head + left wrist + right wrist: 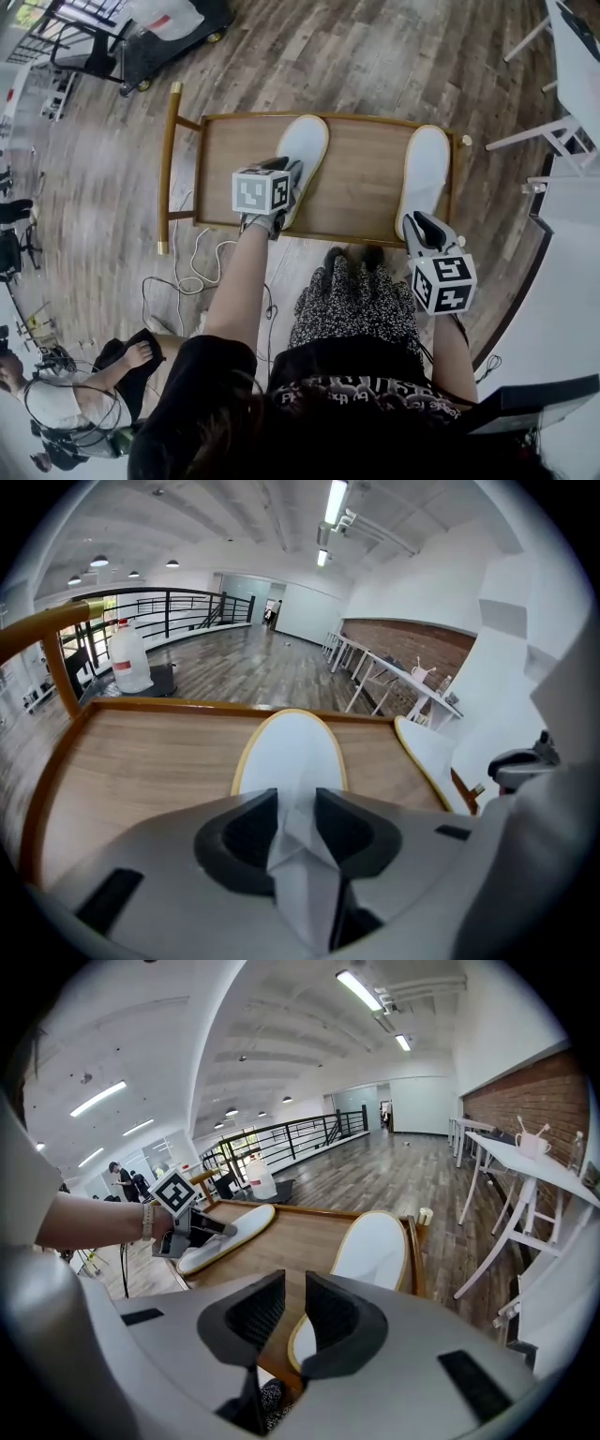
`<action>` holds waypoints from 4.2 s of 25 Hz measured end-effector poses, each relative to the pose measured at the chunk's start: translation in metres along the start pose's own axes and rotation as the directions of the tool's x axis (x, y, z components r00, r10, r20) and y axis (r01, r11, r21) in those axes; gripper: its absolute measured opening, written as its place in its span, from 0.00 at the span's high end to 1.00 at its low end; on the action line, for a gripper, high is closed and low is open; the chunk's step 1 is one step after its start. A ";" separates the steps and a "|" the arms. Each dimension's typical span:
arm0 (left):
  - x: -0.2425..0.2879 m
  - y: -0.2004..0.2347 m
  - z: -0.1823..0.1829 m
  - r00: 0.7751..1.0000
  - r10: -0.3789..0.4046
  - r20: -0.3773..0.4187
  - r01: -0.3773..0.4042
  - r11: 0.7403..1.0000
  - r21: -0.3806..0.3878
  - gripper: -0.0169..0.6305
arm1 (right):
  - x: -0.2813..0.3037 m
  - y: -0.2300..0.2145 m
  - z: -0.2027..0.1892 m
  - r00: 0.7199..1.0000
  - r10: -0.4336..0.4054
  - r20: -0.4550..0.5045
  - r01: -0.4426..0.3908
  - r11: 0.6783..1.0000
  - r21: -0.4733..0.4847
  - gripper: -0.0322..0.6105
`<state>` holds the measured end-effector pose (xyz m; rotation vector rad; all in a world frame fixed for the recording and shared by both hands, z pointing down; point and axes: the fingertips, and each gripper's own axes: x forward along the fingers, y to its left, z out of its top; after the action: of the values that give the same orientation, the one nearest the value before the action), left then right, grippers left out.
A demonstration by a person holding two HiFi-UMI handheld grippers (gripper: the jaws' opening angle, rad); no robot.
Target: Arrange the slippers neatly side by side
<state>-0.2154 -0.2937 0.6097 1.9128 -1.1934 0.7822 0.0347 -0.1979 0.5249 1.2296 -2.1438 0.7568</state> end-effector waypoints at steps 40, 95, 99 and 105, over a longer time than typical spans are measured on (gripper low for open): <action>-0.025 -0.074 -0.041 0.996 0.035 -0.078 -0.029 0.997 0.074 0.82 | -0.015 -0.047 -0.005 1.000 0.000 0.017 0.001 1.000 -0.025 0.84; 0.048 -0.230 -0.041 0.904 -0.398 -0.158 0.408 0.912 0.039 0.89 | -0.015 -0.046 -0.003 0.999 -0.025 0.037 0.026 0.999 -0.034 0.84; 0.032 -0.236 -0.033 0.900 -0.416 -0.127 0.426 0.902 0.067 0.89 | -0.018 -0.047 0.004 0.998 -0.028 0.057 0.029 0.999 -0.030 0.84; -0.094 -0.237 0.072 0.809 -0.466 0.358 0.408 0.884 0.229 0.92 | -0.058 -0.039 0.076 0.955 -0.005 0.298 0.014 0.999 -0.030 0.94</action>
<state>-0.0259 -0.2396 0.4331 2.4308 -0.8710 0.2247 0.0807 -0.2339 0.4397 1.4109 -2.3768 0.5575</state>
